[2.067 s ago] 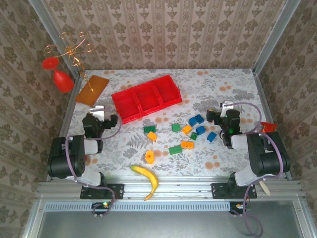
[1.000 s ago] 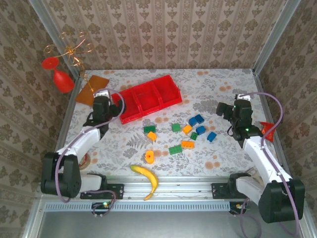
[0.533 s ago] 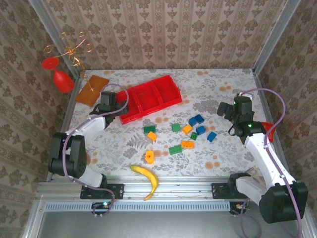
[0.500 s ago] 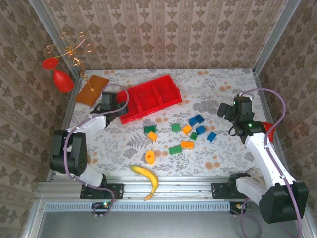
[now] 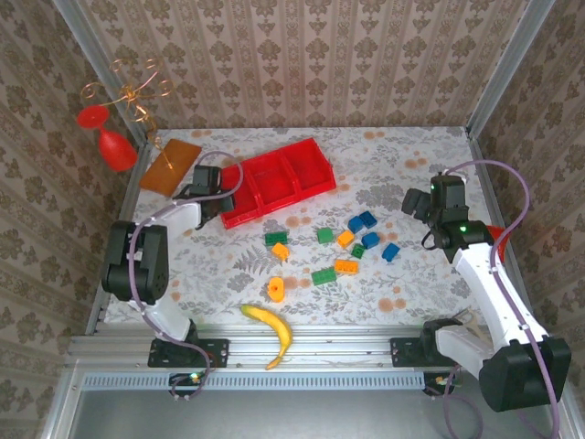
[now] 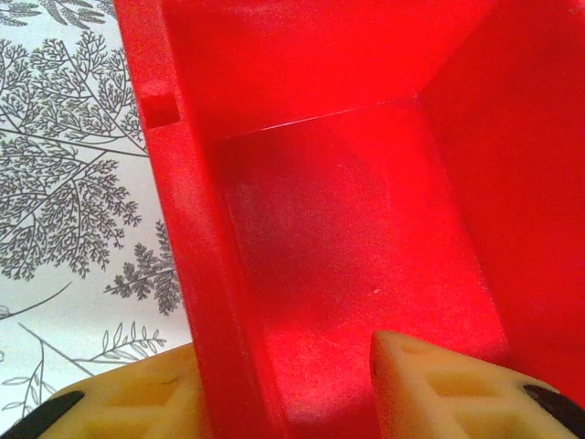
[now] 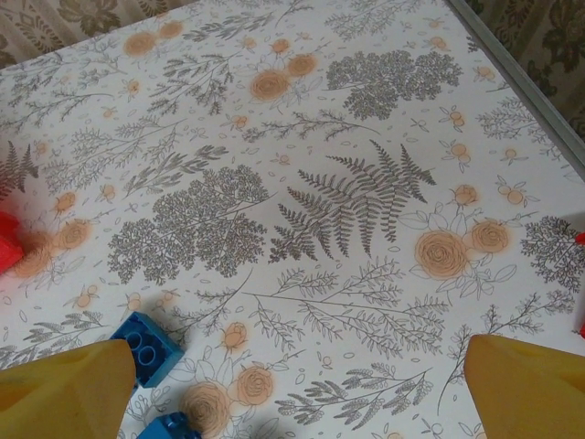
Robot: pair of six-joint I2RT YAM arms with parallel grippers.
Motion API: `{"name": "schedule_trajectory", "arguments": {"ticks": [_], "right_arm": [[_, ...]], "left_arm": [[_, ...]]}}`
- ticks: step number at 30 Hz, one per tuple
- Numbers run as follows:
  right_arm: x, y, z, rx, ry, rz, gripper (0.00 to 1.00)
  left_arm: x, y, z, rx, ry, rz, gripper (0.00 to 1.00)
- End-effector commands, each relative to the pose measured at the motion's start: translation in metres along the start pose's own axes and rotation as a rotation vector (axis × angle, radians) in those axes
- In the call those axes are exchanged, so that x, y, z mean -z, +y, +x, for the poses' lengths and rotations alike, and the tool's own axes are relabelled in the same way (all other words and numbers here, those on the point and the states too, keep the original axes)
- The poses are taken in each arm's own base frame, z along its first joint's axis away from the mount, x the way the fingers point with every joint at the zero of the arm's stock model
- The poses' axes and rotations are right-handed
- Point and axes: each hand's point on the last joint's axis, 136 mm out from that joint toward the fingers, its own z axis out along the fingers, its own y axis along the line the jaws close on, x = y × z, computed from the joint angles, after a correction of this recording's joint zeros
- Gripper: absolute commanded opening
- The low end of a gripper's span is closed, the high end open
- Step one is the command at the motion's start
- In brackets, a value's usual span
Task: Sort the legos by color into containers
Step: Move the container to the top-center of the table.
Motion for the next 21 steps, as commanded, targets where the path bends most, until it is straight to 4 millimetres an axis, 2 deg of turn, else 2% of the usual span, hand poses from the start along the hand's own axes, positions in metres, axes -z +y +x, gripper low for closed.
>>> {"name": "schedule_trajectory", "arguments": {"ticks": [1, 13, 17, 21], "right_arm": [[0.009, 0.004, -0.005, -0.028, -0.002, -0.016, 0.94], [0.006, 0.006, 0.005, -0.05, 0.018, -0.03, 0.94], [0.004, 0.006, 0.009, -0.054, 0.029, -0.034, 0.94], [0.003, 0.007, 0.012, -0.056, 0.04, -0.038, 0.94]], "left_arm": [[-0.002, -0.021, -0.003, -0.061, 0.017, 0.054, 0.38], [-0.018, -0.063, -0.003, -0.228, 0.074, 0.124, 0.26], [-0.021, -0.074, -0.004, -0.274, 0.091, 0.127, 0.26], [-0.02, -0.078, -0.007, -0.235, 0.073, 0.121, 0.26]]}}
